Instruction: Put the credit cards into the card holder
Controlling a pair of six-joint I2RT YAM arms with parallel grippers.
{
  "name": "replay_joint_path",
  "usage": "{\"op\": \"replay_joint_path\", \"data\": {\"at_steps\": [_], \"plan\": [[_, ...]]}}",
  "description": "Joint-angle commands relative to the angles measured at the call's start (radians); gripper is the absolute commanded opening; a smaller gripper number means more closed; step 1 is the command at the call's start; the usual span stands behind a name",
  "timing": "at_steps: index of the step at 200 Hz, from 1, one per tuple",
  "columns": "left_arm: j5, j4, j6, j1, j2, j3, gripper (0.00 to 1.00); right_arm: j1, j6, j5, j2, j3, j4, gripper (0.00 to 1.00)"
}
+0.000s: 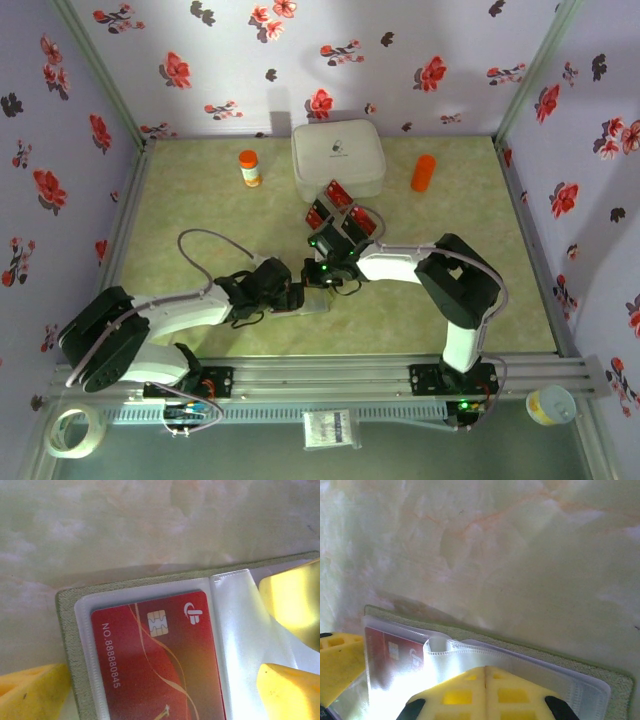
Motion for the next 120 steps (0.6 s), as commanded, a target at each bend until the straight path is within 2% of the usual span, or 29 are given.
{"op": "replay_joint_path", "data": {"at_steps": [1,46,120], "plan": [[-0.016,0.003,0.0,-0.007,-0.044,-0.031,0.99,0.011,0.016,-0.012,0.014,-0.022,-0.005,0.03],[0.001,0.051,0.018,-0.007,-0.112,-0.045,1.0,0.011,0.022,-0.011,0.014,-0.027,0.003,0.03],[0.028,0.102,0.034,-0.033,-0.025,-0.034,1.0,0.013,0.029,-0.01,0.014,-0.03,0.011,0.03]]}}
